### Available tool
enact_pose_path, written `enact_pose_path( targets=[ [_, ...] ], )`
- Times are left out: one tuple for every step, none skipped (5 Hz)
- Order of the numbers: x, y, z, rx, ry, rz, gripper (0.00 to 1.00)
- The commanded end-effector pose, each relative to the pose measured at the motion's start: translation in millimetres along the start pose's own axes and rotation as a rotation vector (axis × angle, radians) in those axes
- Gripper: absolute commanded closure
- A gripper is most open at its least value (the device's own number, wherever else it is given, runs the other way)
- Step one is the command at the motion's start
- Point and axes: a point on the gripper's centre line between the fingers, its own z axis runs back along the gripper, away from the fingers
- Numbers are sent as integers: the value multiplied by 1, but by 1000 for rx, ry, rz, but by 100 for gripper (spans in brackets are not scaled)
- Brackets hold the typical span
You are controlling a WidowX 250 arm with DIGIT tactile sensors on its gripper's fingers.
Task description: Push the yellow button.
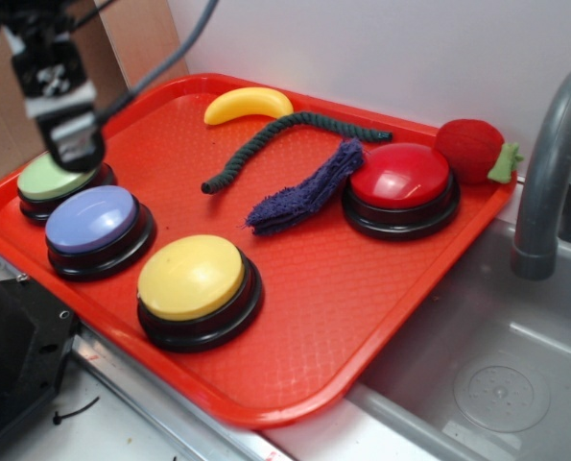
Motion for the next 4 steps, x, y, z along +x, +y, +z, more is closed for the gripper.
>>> enact_pose_path(
  targets=[
    [-7,14,-36,-59,-45,-69,0],
    [-1,16,-52,-54,-17,-77,0],
    [10,7,-66,-62,27,-109,0],
    [14,3,-67,3,84,-106,0]
  ],
)
